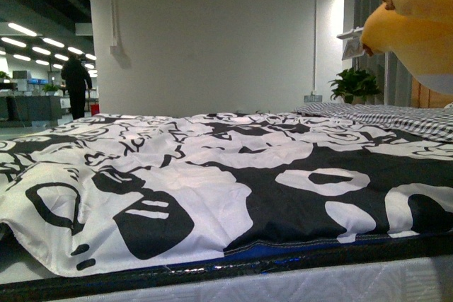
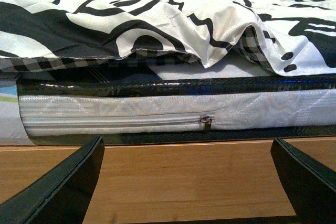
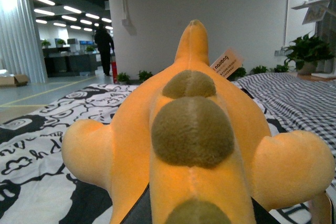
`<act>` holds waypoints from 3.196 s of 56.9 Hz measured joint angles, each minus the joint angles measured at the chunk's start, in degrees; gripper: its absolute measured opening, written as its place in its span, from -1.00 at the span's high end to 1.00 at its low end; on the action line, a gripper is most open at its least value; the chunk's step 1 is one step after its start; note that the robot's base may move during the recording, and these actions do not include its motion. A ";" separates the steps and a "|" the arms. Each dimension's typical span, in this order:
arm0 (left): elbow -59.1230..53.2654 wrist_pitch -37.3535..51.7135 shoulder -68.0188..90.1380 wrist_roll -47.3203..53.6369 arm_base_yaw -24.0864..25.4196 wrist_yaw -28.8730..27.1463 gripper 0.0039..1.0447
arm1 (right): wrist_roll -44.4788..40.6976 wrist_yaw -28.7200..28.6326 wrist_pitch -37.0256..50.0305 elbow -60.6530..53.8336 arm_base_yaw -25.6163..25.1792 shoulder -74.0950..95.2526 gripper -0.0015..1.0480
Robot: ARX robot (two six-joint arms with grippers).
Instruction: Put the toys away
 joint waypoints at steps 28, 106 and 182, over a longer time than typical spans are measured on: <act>0.00 0.00 0.00 0.00 0.00 0.00 -0.89 | 2.29 -1.49 -6.93 -8.33 -4.55 -11.56 0.80; 0.00 0.00 0.00 0.00 0.00 0.02 -0.89 | -10.67 19.50 -22.29 -37.55 10.97 -38.42 0.80; 0.00 0.00 0.00 0.00 0.00 0.02 -0.89 | -10.69 19.52 -36.20 -41.59 11.02 -57.42 0.80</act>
